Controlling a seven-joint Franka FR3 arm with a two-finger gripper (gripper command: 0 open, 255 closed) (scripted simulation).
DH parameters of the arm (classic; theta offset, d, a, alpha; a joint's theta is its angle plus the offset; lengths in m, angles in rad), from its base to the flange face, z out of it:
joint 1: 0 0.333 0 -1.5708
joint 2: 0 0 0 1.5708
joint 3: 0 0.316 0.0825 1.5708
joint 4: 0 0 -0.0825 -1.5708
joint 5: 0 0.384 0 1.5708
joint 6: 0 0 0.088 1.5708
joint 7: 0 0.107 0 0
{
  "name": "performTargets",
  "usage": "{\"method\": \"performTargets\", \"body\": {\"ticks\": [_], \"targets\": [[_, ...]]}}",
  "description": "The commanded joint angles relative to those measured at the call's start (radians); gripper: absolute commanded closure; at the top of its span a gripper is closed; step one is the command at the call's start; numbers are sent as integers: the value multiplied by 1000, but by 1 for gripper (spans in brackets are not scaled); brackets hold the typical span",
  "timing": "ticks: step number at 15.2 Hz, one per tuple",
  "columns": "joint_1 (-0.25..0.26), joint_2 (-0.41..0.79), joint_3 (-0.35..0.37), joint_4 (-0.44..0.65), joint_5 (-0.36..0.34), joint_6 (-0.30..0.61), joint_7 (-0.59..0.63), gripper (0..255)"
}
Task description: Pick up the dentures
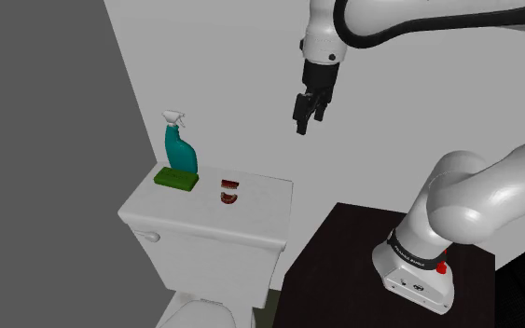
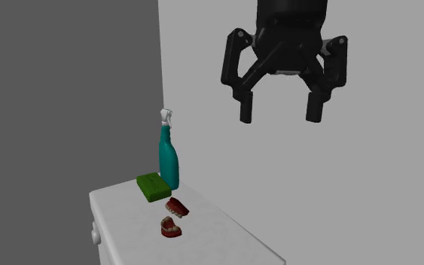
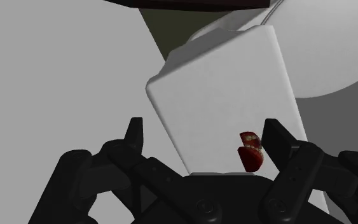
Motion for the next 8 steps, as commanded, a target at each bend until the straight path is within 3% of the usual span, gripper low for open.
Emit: {"method": "performTargets", "body": {"ticks": [1,8], "targets": [[12,60,16,-7,11,72,2,0],[42,287,58,26,28,274,-6,0]]}}
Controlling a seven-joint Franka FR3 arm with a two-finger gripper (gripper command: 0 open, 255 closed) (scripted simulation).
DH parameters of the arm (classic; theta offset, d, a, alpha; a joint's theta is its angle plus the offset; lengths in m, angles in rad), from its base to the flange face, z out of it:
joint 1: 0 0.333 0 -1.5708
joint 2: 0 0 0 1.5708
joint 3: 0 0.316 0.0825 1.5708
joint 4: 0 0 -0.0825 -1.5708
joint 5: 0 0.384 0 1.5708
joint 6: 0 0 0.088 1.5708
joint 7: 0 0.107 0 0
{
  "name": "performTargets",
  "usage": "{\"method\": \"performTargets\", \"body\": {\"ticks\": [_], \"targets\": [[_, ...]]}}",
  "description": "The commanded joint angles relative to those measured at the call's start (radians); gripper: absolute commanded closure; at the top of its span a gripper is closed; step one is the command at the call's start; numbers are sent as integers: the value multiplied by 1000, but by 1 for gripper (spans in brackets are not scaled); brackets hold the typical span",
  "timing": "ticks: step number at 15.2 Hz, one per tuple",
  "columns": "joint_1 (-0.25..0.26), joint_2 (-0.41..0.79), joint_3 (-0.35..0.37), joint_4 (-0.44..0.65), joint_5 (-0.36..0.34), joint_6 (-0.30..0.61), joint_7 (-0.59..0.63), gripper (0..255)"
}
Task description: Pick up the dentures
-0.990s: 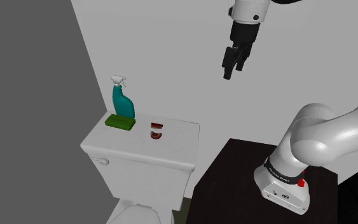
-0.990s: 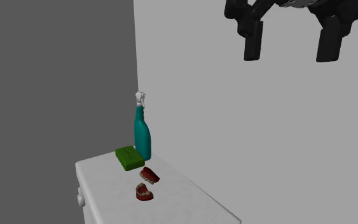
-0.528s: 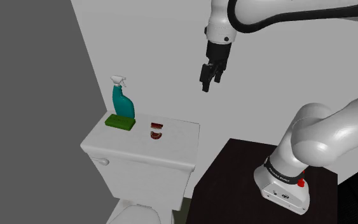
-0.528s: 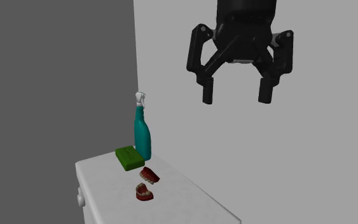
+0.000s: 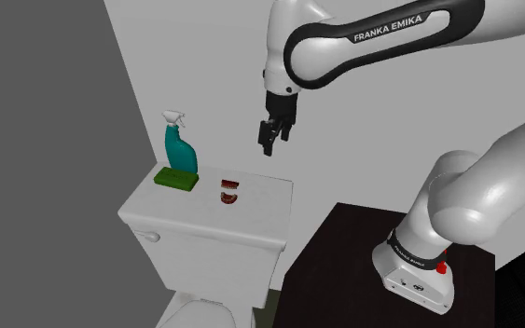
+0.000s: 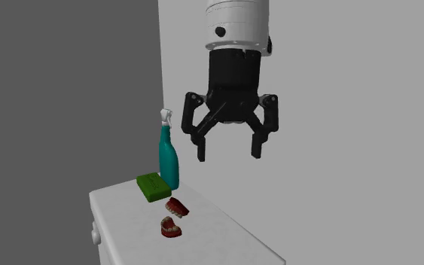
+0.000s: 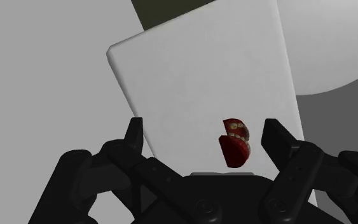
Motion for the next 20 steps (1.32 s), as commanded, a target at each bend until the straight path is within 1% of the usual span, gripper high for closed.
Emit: {"method": "performTargets", "body": {"ticks": [1,7,13,14,20], "targets": [[7,72,11,20,1,56,-4,0],[29,287,46,106,-8,192,-3,0],[57,509,72,236,-41,291,9,0],[61,532,74,252,-45,298,10,0],[64,582,71,227,-55,372,13,0]]}}
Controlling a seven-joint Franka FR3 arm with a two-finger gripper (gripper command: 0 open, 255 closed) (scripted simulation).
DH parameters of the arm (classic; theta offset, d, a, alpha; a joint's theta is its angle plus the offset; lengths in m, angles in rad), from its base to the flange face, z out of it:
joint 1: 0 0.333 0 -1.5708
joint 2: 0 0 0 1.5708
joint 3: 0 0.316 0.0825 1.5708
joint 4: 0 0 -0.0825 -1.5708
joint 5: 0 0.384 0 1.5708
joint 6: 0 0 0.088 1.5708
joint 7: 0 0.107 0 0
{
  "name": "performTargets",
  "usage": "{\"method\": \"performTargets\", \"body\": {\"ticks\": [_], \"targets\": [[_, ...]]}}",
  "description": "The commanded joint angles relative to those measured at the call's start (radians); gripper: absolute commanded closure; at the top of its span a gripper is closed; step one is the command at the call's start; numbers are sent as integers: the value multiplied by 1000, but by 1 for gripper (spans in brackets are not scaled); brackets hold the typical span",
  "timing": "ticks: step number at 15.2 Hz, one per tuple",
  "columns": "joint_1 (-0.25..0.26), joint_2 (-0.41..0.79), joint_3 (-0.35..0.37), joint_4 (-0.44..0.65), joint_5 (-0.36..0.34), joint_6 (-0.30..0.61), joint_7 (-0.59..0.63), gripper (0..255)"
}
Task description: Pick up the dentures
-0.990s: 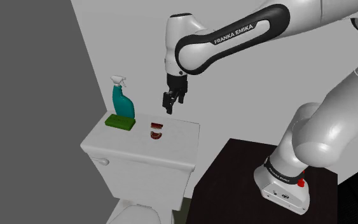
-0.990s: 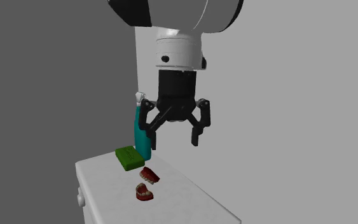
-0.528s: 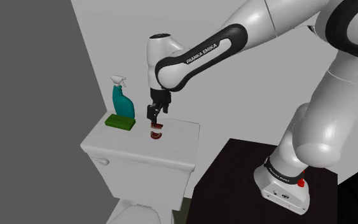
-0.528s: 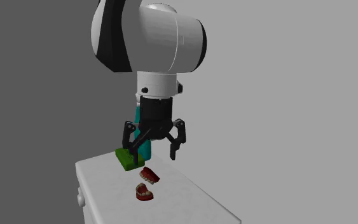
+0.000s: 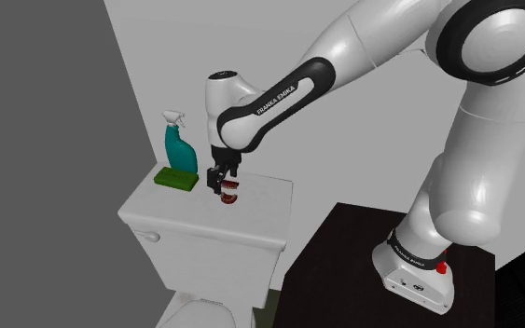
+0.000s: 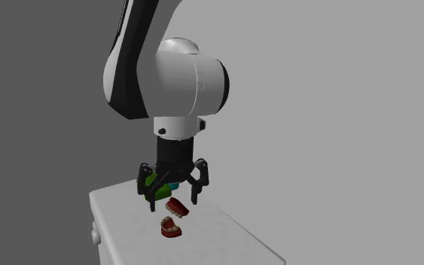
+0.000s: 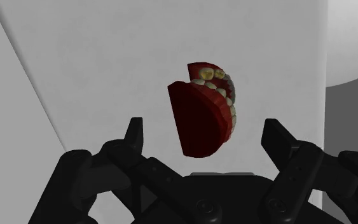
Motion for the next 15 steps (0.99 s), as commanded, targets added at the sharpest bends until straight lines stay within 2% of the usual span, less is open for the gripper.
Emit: {"method": "performTargets", "body": {"ticks": [1,3,4,13,15], "targets": [[2,16,0,-8,-3,24,3,0],[2,21,-1,-10,-4,31,3,0],[2,22,-1,-8,-4,30,3,255],[2,21,-1,-10,-4,31,3,255],[1,3,0,-3,-1,7,2,255]]}}
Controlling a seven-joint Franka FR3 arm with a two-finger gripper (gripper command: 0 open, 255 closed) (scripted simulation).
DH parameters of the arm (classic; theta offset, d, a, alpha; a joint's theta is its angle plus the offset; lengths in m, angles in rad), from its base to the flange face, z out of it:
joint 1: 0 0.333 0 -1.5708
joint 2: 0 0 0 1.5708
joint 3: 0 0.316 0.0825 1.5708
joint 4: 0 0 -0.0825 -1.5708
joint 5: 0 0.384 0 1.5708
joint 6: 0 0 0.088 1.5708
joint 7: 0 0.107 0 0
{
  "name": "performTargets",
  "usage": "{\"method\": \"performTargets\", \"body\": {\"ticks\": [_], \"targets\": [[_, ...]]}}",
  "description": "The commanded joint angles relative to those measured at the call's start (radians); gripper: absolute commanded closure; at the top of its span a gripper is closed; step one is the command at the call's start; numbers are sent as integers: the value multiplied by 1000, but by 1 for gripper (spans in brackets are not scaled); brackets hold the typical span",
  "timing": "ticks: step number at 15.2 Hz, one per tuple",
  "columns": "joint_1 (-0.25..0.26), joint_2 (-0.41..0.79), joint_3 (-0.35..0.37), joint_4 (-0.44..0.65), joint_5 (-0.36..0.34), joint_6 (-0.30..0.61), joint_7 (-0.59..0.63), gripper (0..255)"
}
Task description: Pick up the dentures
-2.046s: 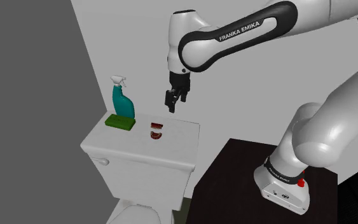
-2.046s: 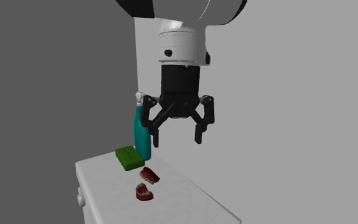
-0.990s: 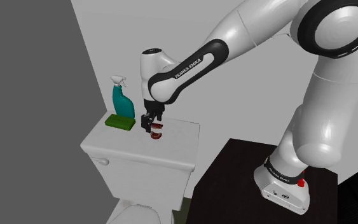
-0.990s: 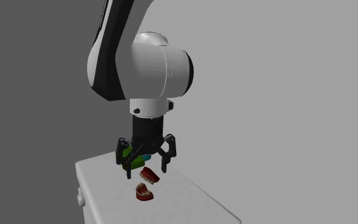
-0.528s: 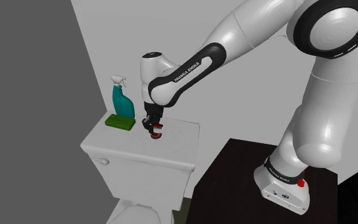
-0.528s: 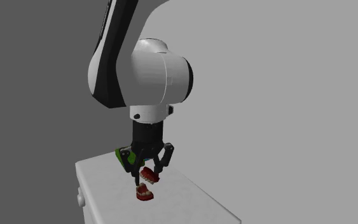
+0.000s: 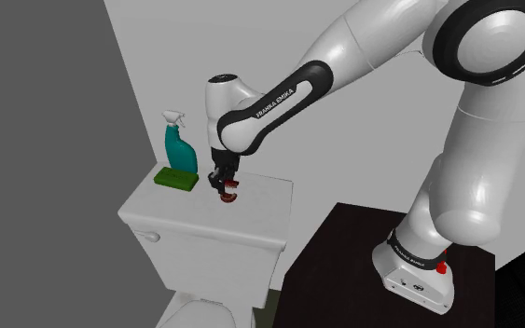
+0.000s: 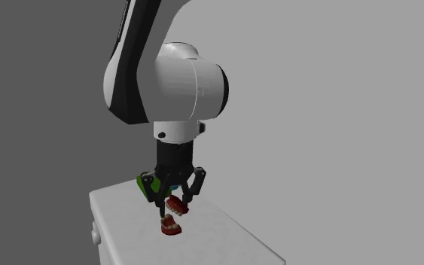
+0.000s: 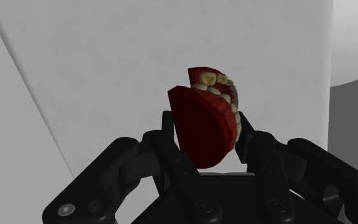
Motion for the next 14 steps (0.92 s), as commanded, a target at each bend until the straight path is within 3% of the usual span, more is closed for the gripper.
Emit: {"method": "performTargets", "body": {"ticks": [1,14], "targets": [[-1,-17,1,4,4,-22,-1,255],[-6,-108,4,66,19,-173,-6,255]]}}
